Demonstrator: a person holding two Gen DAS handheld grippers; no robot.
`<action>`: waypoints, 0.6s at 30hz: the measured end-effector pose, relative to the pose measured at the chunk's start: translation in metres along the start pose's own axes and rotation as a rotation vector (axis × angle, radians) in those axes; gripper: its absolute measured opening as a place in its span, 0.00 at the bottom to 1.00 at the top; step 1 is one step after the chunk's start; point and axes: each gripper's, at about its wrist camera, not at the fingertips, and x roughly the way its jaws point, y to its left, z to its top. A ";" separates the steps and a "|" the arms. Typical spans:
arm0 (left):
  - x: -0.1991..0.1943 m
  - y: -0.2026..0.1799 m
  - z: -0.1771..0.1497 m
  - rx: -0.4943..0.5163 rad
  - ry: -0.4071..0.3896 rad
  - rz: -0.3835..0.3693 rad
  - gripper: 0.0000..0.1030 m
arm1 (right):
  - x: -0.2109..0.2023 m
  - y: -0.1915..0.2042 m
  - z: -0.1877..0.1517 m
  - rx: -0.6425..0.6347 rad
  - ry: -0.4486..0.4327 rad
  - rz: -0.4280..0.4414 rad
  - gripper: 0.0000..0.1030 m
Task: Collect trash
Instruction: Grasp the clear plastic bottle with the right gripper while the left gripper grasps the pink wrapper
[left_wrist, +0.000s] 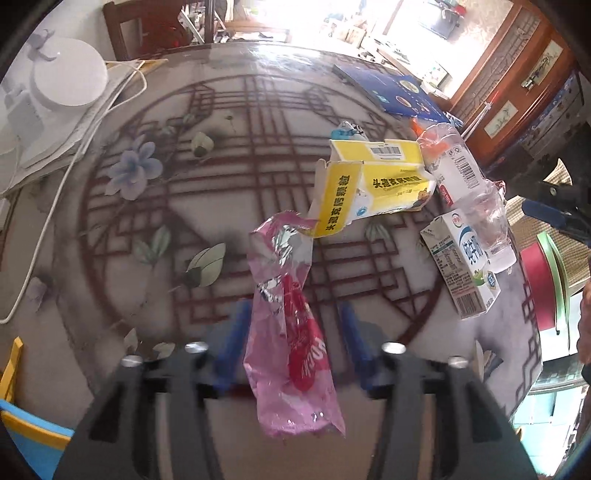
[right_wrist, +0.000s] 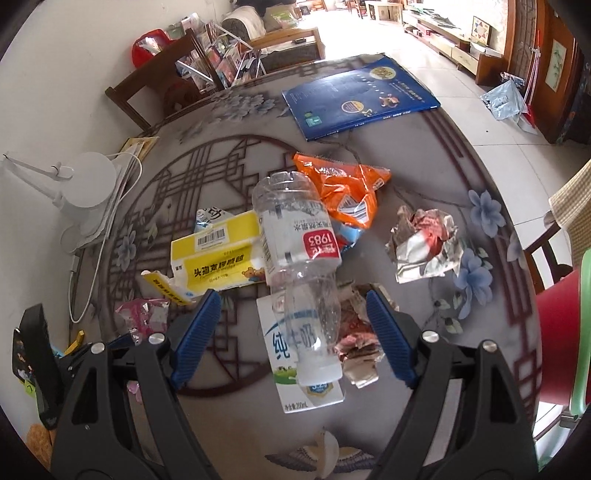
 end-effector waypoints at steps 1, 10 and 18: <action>0.001 -0.002 -0.001 0.000 0.002 -0.005 0.51 | 0.001 -0.001 0.000 0.000 0.003 -0.003 0.77; 0.031 0.004 -0.002 -0.043 0.088 -0.023 0.42 | 0.013 -0.009 0.005 0.020 0.039 -0.024 0.81; 0.016 0.011 0.014 -0.074 0.022 -0.011 0.21 | 0.034 -0.013 0.017 0.039 0.067 -0.009 0.81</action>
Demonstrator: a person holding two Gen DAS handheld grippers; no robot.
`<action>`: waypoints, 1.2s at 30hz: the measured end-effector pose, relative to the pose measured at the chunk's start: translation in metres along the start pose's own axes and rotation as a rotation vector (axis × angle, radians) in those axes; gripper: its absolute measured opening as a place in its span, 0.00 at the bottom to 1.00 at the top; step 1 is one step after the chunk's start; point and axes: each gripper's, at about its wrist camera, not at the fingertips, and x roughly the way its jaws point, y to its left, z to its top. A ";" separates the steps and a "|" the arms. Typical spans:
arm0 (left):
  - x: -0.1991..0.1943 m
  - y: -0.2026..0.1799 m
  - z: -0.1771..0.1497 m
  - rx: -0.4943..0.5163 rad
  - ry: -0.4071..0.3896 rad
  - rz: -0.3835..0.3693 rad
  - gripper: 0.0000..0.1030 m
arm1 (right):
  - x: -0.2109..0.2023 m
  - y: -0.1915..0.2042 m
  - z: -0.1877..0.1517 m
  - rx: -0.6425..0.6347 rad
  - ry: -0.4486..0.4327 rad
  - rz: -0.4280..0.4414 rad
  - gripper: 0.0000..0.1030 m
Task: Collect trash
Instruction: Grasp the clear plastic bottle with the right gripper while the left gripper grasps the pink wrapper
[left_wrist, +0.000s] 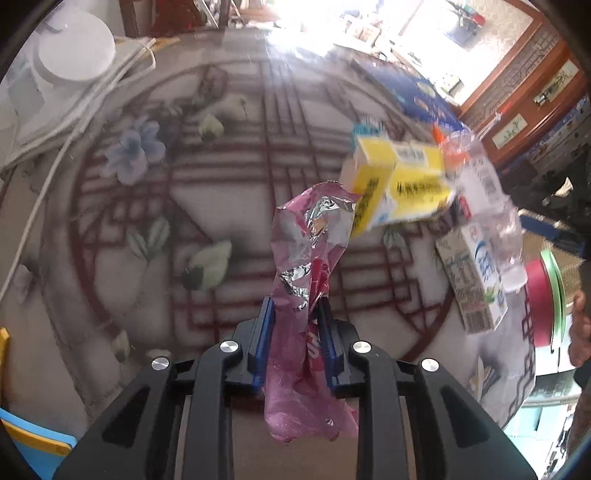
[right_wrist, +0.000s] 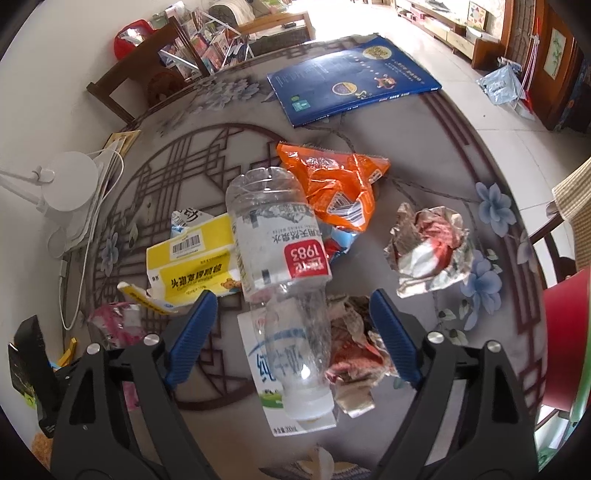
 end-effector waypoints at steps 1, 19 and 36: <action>-0.004 0.001 0.002 -0.002 -0.018 0.002 0.21 | 0.002 0.000 0.001 0.002 0.002 0.002 0.81; -0.014 0.005 0.006 -0.067 -0.018 -0.047 0.22 | 0.027 0.015 0.002 -0.062 0.058 0.030 0.46; -0.031 -0.016 0.003 -0.011 -0.051 -0.045 0.23 | -0.045 0.012 -0.042 -0.035 -0.052 0.110 0.45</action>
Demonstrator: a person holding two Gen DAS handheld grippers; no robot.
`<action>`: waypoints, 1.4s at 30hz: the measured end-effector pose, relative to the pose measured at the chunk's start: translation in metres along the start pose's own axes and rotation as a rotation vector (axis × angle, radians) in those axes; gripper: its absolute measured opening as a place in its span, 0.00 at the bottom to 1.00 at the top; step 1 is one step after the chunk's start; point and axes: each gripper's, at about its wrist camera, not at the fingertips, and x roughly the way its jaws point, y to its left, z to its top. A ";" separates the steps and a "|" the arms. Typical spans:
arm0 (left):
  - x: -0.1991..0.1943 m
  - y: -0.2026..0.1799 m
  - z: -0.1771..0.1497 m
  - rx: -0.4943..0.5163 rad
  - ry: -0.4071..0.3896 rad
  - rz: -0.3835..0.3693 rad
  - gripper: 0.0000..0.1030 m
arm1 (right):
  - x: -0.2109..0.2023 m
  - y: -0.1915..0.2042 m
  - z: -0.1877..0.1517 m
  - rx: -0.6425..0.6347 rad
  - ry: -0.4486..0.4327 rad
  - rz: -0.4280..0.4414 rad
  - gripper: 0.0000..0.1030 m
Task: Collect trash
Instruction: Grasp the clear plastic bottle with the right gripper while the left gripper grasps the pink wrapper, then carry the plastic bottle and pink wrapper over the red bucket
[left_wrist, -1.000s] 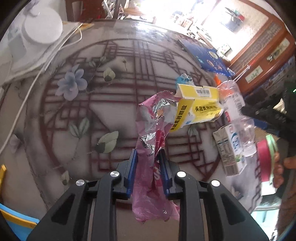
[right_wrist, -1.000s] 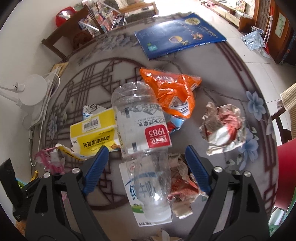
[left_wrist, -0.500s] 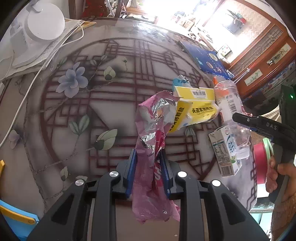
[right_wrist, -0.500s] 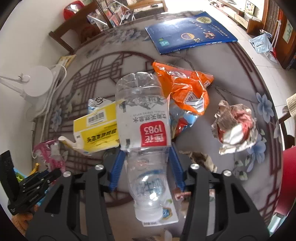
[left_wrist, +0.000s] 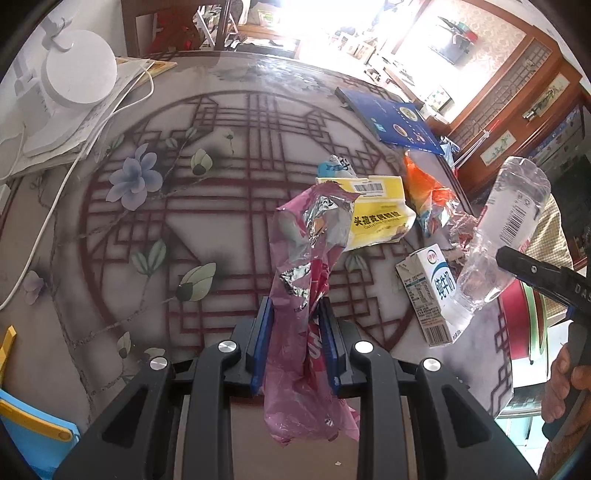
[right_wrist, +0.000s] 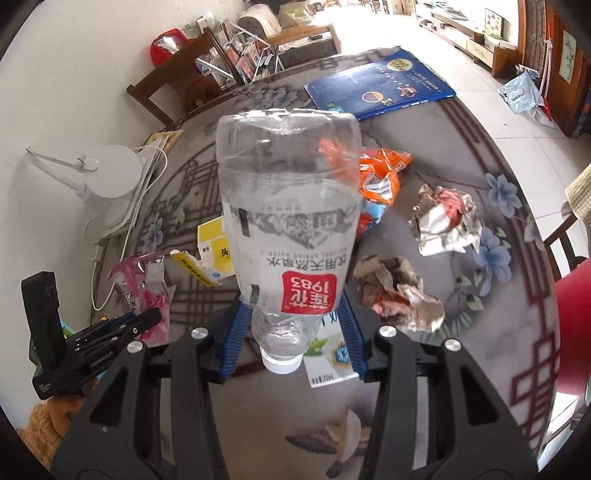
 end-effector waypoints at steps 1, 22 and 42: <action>0.000 -0.002 0.001 0.009 0.001 0.003 0.23 | -0.001 -0.001 -0.001 0.004 0.001 0.000 0.45; -0.012 -0.014 0.002 0.012 -0.029 0.011 0.23 | -0.010 -0.010 -0.030 0.039 0.014 0.000 0.44; -0.032 -0.074 0.005 0.092 -0.109 -0.043 0.23 | -0.066 -0.030 -0.036 0.082 -0.134 0.020 0.44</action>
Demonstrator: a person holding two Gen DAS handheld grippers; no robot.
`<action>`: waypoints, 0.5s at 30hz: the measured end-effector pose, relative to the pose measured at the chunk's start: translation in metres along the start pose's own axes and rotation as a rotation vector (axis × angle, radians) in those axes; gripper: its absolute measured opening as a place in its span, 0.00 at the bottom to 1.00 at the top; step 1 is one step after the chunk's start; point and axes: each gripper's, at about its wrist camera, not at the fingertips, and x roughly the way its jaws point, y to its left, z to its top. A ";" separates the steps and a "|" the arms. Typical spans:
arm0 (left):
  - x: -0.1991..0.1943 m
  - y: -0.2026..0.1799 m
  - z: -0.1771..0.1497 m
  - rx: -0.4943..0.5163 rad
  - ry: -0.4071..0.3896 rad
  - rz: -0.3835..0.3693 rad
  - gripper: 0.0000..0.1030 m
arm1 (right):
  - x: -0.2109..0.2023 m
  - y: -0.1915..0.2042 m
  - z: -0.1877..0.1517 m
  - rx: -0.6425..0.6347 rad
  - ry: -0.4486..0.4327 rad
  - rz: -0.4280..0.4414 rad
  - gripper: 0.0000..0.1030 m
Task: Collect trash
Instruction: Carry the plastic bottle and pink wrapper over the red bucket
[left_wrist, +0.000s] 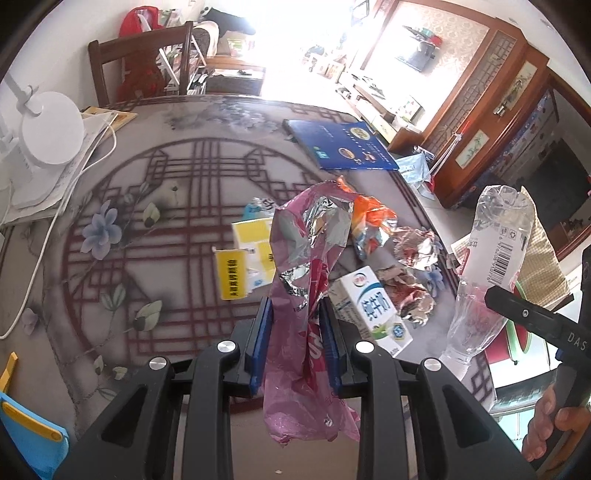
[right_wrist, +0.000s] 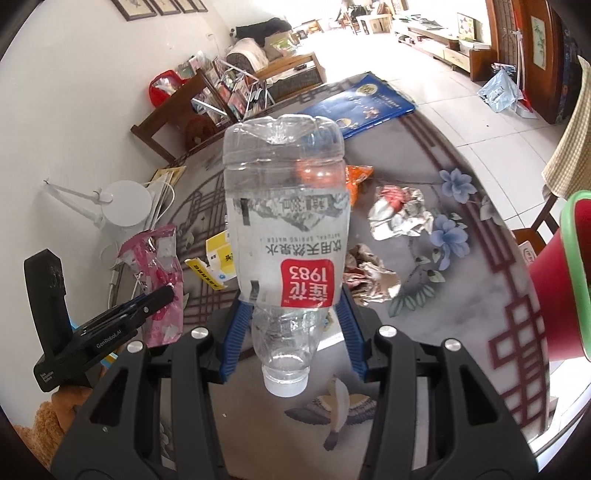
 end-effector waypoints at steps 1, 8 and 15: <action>0.000 -0.005 0.000 0.007 -0.002 -0.003 0.23 | -0.002 -0.003 -0.001 0.006 -0.002 -0.001 0.44; 0.003 -0.030 -0.008 0.022 0.001 -0.009 0.23 | -0.021 -0.026 -0.006 0.023 -0.019 -0.005 0.44; 0.004 -0.065 -0.014 0.024 -0.007 -0.005 0.23 | -0.045 -0.063 -0.003 0.039 -0.041 -0.006 0.45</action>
